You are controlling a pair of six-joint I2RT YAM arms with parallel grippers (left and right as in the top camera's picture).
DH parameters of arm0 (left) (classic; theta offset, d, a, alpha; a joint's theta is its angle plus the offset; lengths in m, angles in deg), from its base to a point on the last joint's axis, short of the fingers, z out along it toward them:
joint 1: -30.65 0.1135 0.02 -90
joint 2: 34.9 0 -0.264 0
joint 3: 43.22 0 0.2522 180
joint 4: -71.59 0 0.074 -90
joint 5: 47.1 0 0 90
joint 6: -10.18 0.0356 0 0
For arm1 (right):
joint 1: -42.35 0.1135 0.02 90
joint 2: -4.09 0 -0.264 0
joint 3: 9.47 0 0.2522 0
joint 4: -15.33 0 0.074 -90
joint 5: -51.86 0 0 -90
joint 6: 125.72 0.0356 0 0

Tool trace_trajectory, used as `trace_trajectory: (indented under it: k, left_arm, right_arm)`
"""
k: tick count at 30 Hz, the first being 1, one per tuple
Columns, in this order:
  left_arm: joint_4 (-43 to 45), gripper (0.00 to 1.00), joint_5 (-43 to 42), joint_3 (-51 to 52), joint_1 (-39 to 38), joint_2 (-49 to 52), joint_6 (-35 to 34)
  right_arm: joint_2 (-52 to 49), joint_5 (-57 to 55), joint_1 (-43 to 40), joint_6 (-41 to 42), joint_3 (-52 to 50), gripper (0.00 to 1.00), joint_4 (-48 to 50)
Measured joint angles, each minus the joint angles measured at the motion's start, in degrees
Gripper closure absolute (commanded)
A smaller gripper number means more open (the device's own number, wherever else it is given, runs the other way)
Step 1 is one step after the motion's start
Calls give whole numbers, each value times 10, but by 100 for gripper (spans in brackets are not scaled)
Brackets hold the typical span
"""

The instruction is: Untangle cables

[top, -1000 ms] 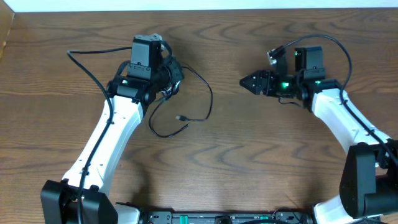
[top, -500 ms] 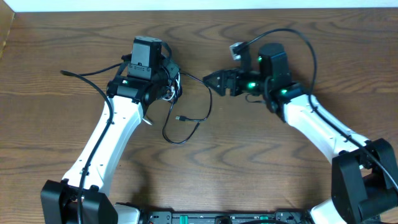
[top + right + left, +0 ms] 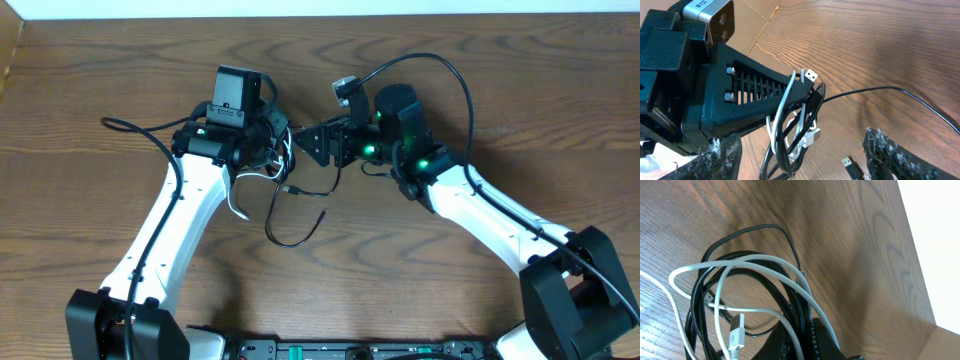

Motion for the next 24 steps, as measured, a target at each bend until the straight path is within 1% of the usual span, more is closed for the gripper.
trace_trajectory:
  k: [11, 15, 19, 24]
  left_arm:
    - [0, 92, -50, 0, -4, 0, 0]
    - [0, 92, -67, 0, -3, 0, 0]
    - [0, 92, -82, 0, -3, 0, 0]
    - [0, 92, -97, 0, -3, 0, 14]
  right_arm:
    - [0, -35, 7, 4, 0, 30, -24]
    - [0, -49, 10, 4, 0, 33, -33]
    - [0, -78, 16, 6, 0, 39, -57]
    - [3, -129, 20, 17, 0, 41, -94]
